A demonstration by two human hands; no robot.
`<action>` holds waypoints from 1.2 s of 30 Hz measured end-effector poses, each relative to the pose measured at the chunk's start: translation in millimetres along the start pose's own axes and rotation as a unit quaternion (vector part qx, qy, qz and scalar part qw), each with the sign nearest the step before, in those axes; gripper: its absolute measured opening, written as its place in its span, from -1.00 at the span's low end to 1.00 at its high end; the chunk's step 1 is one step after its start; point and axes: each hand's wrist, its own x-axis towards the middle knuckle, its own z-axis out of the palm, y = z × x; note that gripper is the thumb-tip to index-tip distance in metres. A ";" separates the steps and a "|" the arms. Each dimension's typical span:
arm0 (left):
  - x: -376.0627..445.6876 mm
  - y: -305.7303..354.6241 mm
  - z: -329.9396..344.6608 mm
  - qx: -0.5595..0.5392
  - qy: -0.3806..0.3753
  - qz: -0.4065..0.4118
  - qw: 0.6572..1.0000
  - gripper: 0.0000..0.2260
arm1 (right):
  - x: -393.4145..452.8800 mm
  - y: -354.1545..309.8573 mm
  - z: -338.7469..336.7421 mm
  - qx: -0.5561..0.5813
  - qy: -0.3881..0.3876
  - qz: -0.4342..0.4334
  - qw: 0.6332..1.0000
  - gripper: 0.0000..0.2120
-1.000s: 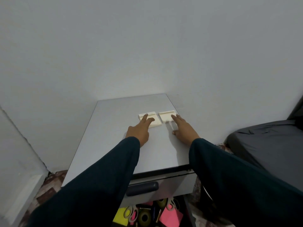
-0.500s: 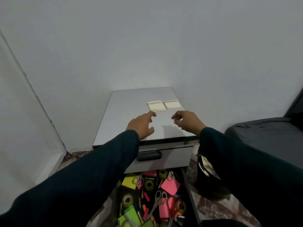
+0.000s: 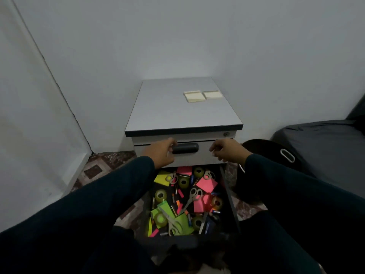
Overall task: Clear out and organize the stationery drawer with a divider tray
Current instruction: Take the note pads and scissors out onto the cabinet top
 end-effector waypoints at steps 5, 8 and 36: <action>-23.8 -22.6 42.3 0.020 -0.075 -0.019 0.997 -0.56 | -11.3 20.3 43.2 -0.036 -0.058 0.017 0.998 -0.76; -35.3 -33.6 70.3 0.024 -0.113 -0.031 0.993 -0.58 | -14.2 34.8 72.8 -0.055 -0.087 0.027 0.994 -0.76; -12.3 -50.9 253.9 0.175 -0.297 0.052 0.937 -0.53 | 51.3 116.6 211.3 -0.306 -0.186 -0.039 0.933 -0.60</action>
